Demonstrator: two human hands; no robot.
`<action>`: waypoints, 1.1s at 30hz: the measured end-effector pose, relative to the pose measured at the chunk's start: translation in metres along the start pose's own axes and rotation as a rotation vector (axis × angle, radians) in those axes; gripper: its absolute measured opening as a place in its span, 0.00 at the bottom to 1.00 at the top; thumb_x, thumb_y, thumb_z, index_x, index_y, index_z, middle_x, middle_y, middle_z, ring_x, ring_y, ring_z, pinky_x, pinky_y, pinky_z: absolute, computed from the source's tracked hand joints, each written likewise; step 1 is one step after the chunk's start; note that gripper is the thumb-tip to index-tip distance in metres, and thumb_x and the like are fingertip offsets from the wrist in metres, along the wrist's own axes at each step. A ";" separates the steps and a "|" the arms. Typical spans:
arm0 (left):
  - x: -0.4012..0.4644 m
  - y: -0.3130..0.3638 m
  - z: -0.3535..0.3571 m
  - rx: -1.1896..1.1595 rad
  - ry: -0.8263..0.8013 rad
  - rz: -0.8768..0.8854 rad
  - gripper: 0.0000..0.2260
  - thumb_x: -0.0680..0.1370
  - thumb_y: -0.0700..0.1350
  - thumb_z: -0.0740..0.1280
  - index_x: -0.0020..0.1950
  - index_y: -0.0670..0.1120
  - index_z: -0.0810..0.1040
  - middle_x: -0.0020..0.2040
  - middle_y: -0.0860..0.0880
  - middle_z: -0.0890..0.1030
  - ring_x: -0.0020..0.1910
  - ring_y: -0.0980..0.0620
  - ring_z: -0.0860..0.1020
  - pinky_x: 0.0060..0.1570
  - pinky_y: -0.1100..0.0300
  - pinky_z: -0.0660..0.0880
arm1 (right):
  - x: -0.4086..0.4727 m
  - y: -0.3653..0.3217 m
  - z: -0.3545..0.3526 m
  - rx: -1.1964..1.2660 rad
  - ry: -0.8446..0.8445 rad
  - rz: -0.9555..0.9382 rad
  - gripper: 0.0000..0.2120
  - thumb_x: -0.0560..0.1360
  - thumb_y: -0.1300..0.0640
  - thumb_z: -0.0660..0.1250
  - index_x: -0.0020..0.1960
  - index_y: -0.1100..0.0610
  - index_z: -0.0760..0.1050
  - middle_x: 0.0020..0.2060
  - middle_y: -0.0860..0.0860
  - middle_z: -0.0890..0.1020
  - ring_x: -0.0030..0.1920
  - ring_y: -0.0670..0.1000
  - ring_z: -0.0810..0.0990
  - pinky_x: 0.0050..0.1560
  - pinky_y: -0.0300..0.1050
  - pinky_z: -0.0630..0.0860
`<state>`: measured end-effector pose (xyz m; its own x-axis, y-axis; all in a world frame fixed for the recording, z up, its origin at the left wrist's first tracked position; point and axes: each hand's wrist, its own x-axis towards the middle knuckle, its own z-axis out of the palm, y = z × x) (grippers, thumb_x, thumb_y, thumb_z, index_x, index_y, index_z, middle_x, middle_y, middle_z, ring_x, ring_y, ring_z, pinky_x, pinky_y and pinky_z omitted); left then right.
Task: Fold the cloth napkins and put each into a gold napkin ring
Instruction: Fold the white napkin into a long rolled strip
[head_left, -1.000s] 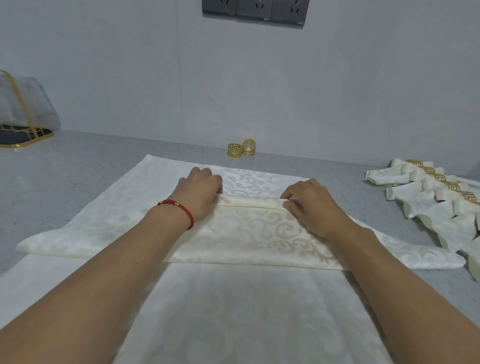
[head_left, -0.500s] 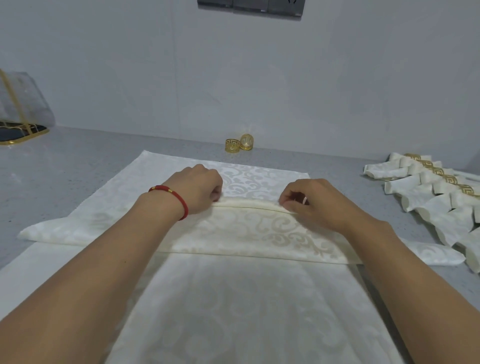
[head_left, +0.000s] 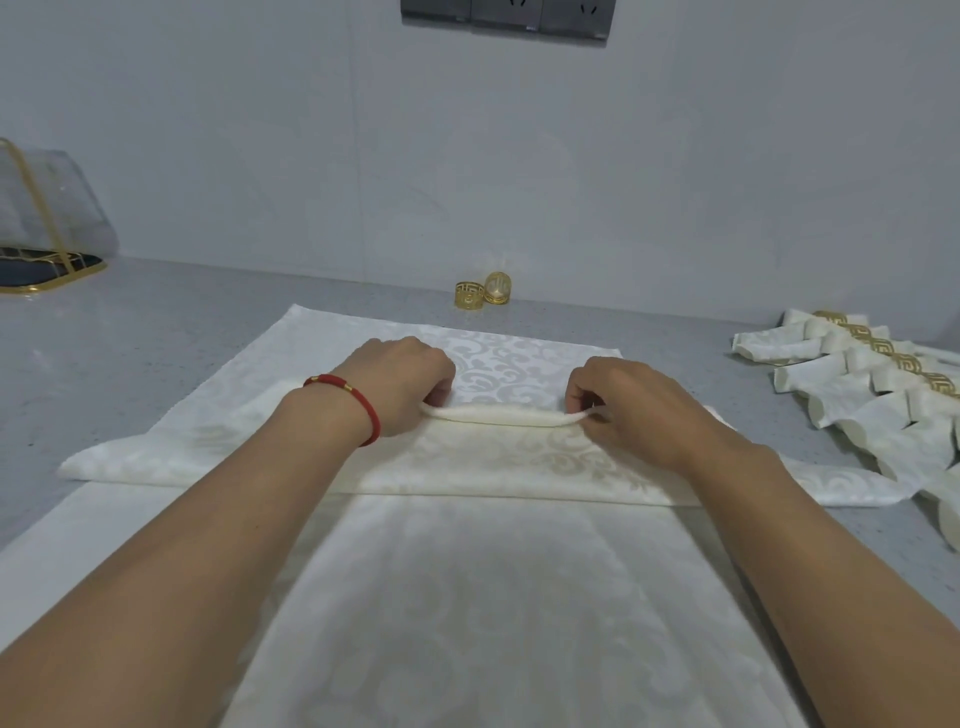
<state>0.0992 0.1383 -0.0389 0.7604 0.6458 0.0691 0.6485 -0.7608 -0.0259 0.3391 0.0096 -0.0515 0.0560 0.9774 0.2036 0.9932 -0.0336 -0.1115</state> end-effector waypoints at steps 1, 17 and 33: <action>-0.002 -0.001 -0.003 -0.052 -0.070 -0.002 0.14 0.73 0.34 0.65 0.47 0.54 0.74 0.50 0.54 0.75 0.52 0.50 0.76 0.50 0.57 0.73 | -0.001 -0.001 -0.003 -0.001 -0.060 0.009 0.10 0.74 0.63 0.66 0.46 0.47 0.76 0.44 0.41 0.77 0.44 0.45 0.74 0.41 0.42 0.71; 0.000 -0.006 -0.003 0.030 0.042 -0.028 0.07 0.78 0.43 0.66 0.46 0.53 0.70 0.45 0.55 0.74 0.49 0.50 0.73 0.45 0.56 0.68 | -0.007 0.002 0.000 0.244 0.050 0.048 0.08 0.77 0.59 0.69 0.45 0.46 0.78 0.44 0.42 0.80 0.43 0.39 0.77 0.41 0.35 0.71; -0.004 -0.017 -0.004 -0.244 -0.160 -0.016 0.06 0.77 0.42 0.69 0.48 0.54 0.76 0.43 0.56 0.77 0.42 0.56 0.76 0.41 0.64 0.69 | -0.004 0.009 0.001 0.184 -0.129 0.012 0.04 0.81 0.51 0.68 0.56 0.46 0.79 0.52 0.42 0.75 0.52 0.42 0.73 0.50 0.35 0.69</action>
<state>0.0845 0.1484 -0.0348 0.7588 0.6450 -0.0908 0.6472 -0.7310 0.2160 0.3481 0.0061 -0.0544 0.0425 0.9962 0.0764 0.9565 -0.0185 -0.2912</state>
